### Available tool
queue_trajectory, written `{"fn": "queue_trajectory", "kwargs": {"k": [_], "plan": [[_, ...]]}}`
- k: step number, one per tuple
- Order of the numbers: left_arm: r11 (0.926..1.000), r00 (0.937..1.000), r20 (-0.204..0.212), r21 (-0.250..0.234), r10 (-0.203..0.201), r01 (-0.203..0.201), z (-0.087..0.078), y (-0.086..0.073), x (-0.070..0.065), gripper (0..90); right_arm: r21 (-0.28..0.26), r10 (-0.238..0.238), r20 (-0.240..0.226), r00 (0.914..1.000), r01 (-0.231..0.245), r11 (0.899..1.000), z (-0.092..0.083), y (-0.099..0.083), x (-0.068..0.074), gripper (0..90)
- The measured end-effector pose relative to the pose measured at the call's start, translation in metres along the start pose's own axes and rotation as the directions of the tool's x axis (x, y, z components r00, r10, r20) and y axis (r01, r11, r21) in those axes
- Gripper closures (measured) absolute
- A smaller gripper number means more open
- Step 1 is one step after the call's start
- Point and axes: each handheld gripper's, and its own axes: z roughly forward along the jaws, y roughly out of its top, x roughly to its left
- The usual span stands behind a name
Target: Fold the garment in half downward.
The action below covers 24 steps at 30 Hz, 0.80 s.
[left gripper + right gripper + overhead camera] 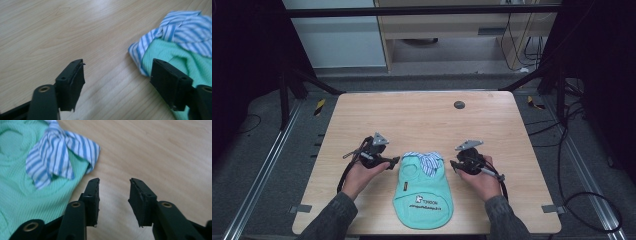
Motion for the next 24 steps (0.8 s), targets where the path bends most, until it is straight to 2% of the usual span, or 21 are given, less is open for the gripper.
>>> {"fn": "queue_trajectory", "kwargs": {"k": [1,3,4,5,6,7,10,14,15,17,20,24], "plan": [[1.0000,1.0000,0.005,0.001,-0.003,0.003,0.001,0.005,0.002,28.9,0.003,-0.007,-0.007,0.9999,0.007,1.000,0.001,0.006,-0.002,63.3],[1.0000,1.0000,0.005,0.002,0.007,-0.007,0.003,0.014,0.005,38.6,0.006,-0.011,-0.024,0.9997,0.011,1.000,0.002,0.017,-0.005,66.4],[1.0000,0.9999,0.010,0.002,-0.002,0.002,0.004,0.017,0.007,39.9,0.008,-0.015,-0.032,0.9994,0.016,1.000,0.003,0.023,-0.006,68.2],[1.0000,0.9999,0.010,0.002,-0.002,0.002,0.004,0.017,0.007,43.1,0.008,-0.015,-0.032,0.9994,0.016,1.000,0.003,0.023,-0.006,68.2],[1.0000,0.9995,0.029,0.000,-0.007,0.007,0.006,0.022,0.009,43.1,0.008,-0.020,-0.039,0.9990,0.020,1.000,0.005,0.028,-0.007,69.9],[0.9999,0.9992,0.038,0.000,-0.011,0.011,0.007,0.026,0.009,49.5,0.012,-0.025,-0.056,0.9981,0.025,1.000,0.009,0.037,-0.008,73.3],[0.9999,0.9986,0.052,0.012,-0.007,0.006,0.013,0.031,0.008,54.0,0.018,-0.012,-0.091,0.9958,0.013,1.000,0.017,0.045,-0.008,76.5],[0.9993,0.9974,0.071,0.037,-0.014,0.012,0.020,0.034,0.008,57.0,0.038,0.000,-0.105,0.9944,0.004,0.999,0.028,0.052,-0.005,77.7],[0.9993,0.9969,0.075,0.030,-0.025,0.023,0.022,0.034,0.006,57.0,0.040,0.000,-0.112,0.9937,0.005,0.999,0.031,0.053,-0.005,77.2],[0.9991,0.9966,0.079,0.038,-0.022,0.019,0.024,0.035,0.005,56.4,0.045,0.001,-0.115,0.9934,0.004,0.999,0.033,0.053,-0.004,75.7],[0.9981,0.9980,0.059,0.059,-0.021,0.018,0.031,0.036,0.004,53.6,0.063,0.004,-0.115,0.9934,0.003,0.998,0.041,0.055,-0.002,70.4],[0.9971,0.9964,0.076,0.070,-0.035,0.030,0.036,0.036,0.002,51.1,0.069,0.010,-0.111,0.9938,-0.003,0.998,0.044,0.056,-0.002,65.8]]}}
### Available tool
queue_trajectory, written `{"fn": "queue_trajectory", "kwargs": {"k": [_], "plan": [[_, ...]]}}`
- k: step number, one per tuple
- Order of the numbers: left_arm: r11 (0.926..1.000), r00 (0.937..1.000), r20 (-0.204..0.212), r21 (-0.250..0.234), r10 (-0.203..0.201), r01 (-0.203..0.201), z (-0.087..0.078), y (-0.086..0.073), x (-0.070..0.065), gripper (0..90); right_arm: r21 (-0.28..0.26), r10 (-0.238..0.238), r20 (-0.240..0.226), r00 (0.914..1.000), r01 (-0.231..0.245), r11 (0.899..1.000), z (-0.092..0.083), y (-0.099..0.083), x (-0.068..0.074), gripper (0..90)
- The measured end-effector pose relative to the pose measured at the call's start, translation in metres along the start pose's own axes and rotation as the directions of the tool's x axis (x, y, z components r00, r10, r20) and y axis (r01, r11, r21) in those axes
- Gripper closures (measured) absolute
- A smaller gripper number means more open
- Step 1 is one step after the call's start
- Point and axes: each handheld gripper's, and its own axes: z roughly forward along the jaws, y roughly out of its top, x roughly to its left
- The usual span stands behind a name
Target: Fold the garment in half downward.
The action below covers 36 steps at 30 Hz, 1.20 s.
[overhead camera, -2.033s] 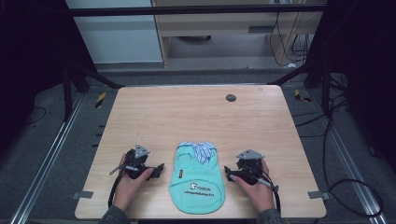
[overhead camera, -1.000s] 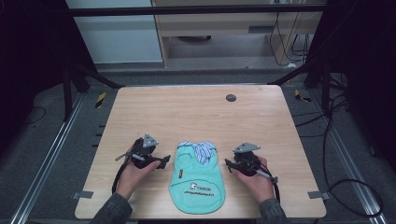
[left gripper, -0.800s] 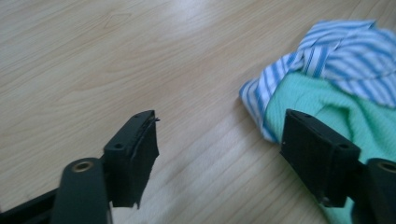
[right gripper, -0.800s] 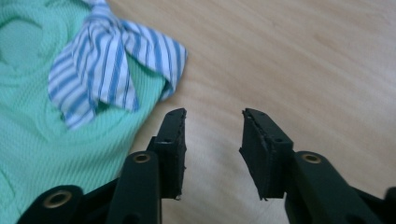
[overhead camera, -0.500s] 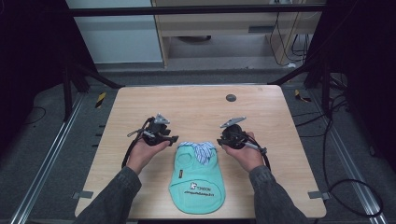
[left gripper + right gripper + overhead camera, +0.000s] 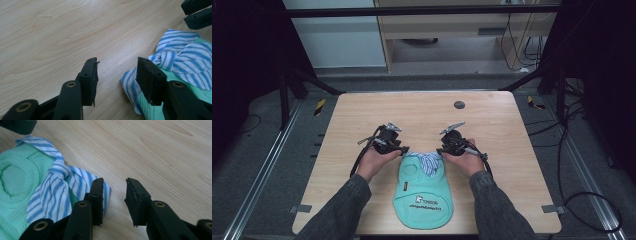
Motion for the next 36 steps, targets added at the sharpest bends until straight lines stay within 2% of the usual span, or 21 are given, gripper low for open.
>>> {"fn": "queue_trajectory", "kwargs": {"k": [4,9,13,17,22,29,36], "plan": [[0.9995,0.9999,0.002,0.028,0.014,-0.014,0.004,-0.001,-0.002,48.9,0.009,0.004,-0.005,1.0000,-0.003,1.000,0.003,0.001,-0.001,64.8],[0.9985,0.9999,0.001,0.053,0.013,-0.013,0.010,-0.005,-0.003,46.9,0.018,-0.014,-0.004,0.9999,0.014,1.000,0.007,0.002,0.000,70.3],[0.9971,0.9997,0.004,0.072,0.024,-0.024,0.013,-0.007,-0.004,47.2,0.022,-0.017,-0.006,0.9998,0.017,1.000,0.008,0.004,0.003,70.3],[0.9954,0.9995,0.011,0.090,0.030,-0.031,0.016,-0.009,-0.005,47.1,0.037,-0.017,-0.003,0.9998,0.018,0.999,0.011,0.004,0.004,66.5],[0.9933,0.9988,0.016,0.105,0.046,-0.048,0.018,-0.009,-0.008,48.0,0.042,-0.010,-0.021,0.9997,0.011,0.999,0.014,0.004,0.006,60.8],[0.9929,0.9987,0.029,0.110,0.042,-0.045,0.022,-0.012,-0.009,49.7,0.060,-0.012,-0.036,0.9993,0.014,0.998,0.016,0.004,0.009,58.0],[0.9930,0.9979,0.045,0.107,0.046,-0.051,0.022,-0.012,-0.009,55.1,0.085,-0.015,-0.043,0.9990,0.018,0.996,0.022,0.002,0.010,56.9]]}}
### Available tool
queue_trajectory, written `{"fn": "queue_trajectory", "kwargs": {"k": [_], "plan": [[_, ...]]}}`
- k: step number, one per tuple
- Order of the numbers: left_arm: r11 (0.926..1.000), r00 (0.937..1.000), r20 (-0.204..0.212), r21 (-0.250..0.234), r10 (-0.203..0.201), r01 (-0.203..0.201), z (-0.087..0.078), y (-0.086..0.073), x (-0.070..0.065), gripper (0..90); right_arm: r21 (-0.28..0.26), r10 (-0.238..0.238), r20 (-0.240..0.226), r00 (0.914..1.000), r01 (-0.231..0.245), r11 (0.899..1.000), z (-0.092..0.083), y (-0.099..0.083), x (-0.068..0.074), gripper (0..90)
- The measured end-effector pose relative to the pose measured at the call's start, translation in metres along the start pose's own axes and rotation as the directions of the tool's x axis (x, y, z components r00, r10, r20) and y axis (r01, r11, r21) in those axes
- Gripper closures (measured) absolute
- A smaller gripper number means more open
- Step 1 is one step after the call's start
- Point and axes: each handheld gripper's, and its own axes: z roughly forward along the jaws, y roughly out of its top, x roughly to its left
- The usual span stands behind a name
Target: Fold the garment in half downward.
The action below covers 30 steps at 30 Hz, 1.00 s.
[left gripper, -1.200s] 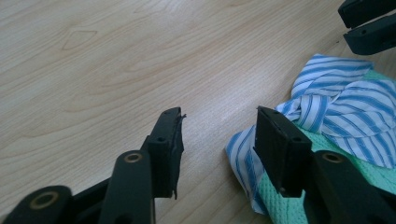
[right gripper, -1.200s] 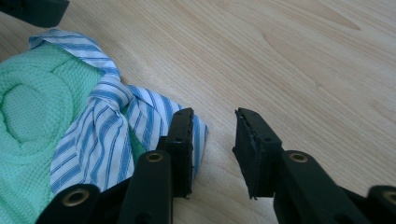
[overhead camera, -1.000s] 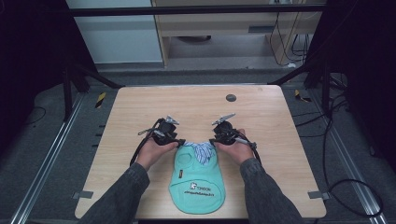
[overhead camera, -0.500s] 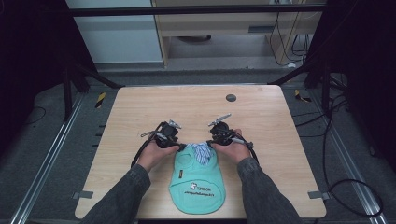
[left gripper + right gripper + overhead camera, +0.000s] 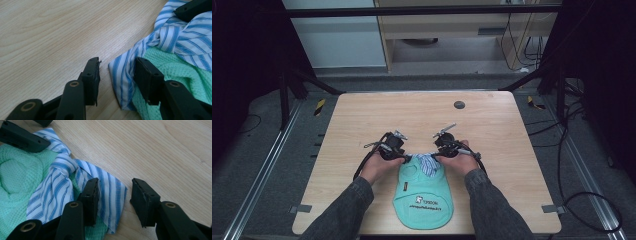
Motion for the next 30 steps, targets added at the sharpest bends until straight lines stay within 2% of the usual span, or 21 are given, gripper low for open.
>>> {"fn": "queue_trajectory", "kwargs": {"k": [6,7,11,16,23,30], "plan": [[1.0000,0.9997,0.025,-0.002,0.006,-0.006,0.000,0.000,0.000,62.2,0.009,-0.004,-0.010,0.9999,0.004,1.000,0.000,-0.001,0.001,59.3],[0.9999,0.9995,0.028,-0.003,0.014,-0.014,0.000,0.001,-0.001,66.4,0.007,-0.020,-0.011,0.9997,0.020,1.000,0.000,-0.001,0.001,62.5],[0.9997,0.9987,0.046,-0.008,0.022,-0.022,0.001,0.000,-0.002,73.3,0.011,-0.037,-0.025,0.9990,0.037,0.999,0.000,-0.001,0.004,71.9],[0.9991,0.9981,0.047,-0.018,0.040,-0.039,0.001,-0.002,-0.003,81.7,0.014,-0.049,-0.043,0.9979,0.050,0.999,0.000,-0.001,0.005,81.0],[0.9983,0.9977,0.042,-0.026,0.053,-0.052,-0.002,-0.001,-0.002,84.1,-0.008,-0.084,-0.033,0.9959,0.083,0.996,-0.005,-0.002,0.007,83.2],[0.9940,0.9959,0.022,-0.067,0.088,-0.087,-0.015,0.006,-0.004,84.7,-0.041,-0.119,-0.024,0.9926,0.118,0.992,-0.017,0.000,0.007,83.3]]}}
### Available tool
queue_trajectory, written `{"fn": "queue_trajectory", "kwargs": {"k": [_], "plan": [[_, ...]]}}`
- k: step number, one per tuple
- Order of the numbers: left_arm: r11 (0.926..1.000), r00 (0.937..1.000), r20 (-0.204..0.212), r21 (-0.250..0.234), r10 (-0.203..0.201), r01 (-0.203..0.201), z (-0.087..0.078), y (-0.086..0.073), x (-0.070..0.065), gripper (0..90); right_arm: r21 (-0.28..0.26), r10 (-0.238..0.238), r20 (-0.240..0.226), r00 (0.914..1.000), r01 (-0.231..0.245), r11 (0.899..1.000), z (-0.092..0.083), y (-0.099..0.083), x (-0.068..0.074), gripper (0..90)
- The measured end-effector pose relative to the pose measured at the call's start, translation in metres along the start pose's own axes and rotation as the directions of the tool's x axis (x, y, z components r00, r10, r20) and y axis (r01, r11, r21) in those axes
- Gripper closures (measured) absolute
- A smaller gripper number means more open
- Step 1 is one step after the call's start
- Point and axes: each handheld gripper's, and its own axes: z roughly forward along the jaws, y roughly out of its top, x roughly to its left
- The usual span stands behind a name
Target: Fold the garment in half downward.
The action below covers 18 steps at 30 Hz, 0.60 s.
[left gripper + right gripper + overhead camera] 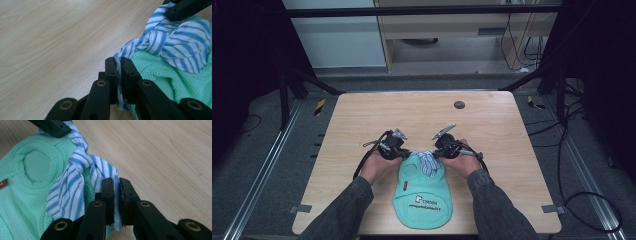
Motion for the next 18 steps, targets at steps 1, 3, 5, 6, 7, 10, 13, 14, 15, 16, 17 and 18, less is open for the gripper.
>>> {"fn": "queue_trajectory", "kwargs": {"k": [1,3,5,6,7,10,13,14,15,16,17,18], "plan": [[1.0000,1.0000,0.000,0.000,0.000,0.000,0.000,0.000,0.000,84.7,0.000,0.000,0.000,1.0000,0.000,1.000,0.000,0.000,0.000,83.3],[0.9999,0.9999,-0.003,-0.010,0.010,-0.010,-0.004,0.003,0.000,84.8,-0.020,-0.016,0.011,0.9998,0.017,1.000,-0.005,0.002,0.000,83.3],[0.9998,0.9999,-0.005,-0.016,0.014,-0.014,-0.006,0.005,0.000,84.8,-0.029,-0.025,0.015,0.9996,0.026,0.999,-0.007,0.003,-0.001,83.4],[0.9997,0.9998,-0.008,-0.019,0.017,-0.017,-0.007,0.006,0.000,84.9,-0.033,-0.030,0.016,0.9994,0.031,0.999,-0.008,0.003,-0.001,83.4],[0.9997,0.9998,-0.008,-0.019,0.017,-0.017,-0.007,0.006,0.000,84.9,-0.033,-0.030,0.016,0.9994,0.031,0.999,-0.008,0.003,-0.001,83.4],[0.9993,0.9997,-0.011,-0.031,0.021,-0.021,-0.011,0.009,0.000,84.9,-0.048,-0.041,0.027,0.9988,0.043,0.998,-0.012,0.004,-0.001,83.4],[0.9988,0.9995,-0.015,-0.039,0.029,-0.029,-0.014,0.011,0.000,84.8,-0.057,-0.055,0.034,0.9979,0.057,0.997,-0.015,0.005,-0.001,83.4],[0.9985,0.9994,-0.015,-0.044,0.032,-0.032,-0.015,0.012,0.000,84.8,-0.062,-0.057,0.032,0.9978,0.059,0.996,-0.015,0.005,-0.001,83.4],[0.9982,0.9994,-0.014,-0.051,0.030,-0.031,-0.017,0.013,-0.001,84.8,-0.065,-0.066,0.036,0.9971,0.068,0.996,-0.017,0.005,-0.001,83.5],[0.9981,0.9994,-0.015,-0.052,0.032,-0.033,-0.017,0.013,-0.001,84.9,-0.063,-0.065,0.040,0.9971,0.067,0.996,-0.018,0.006,-0.001,83.5],[0.9980,0.9993,-0.014,-0.052,0.034,-0.035,-0.018,0.013,-0.001,84.9,-0.064,-0.070,0.039,0.9968,0.072,0.995,-0.019,0.006,-0.001,83.5],[0.9978,0.9993,-0.014,-0.055,0.035,-0.036,-0.018,0.014,-0.001,84.9,-0.064,-0.074,0.042,0.9964,0.077,0.995,-0.020,0.006,-0.001,83.5]]}}
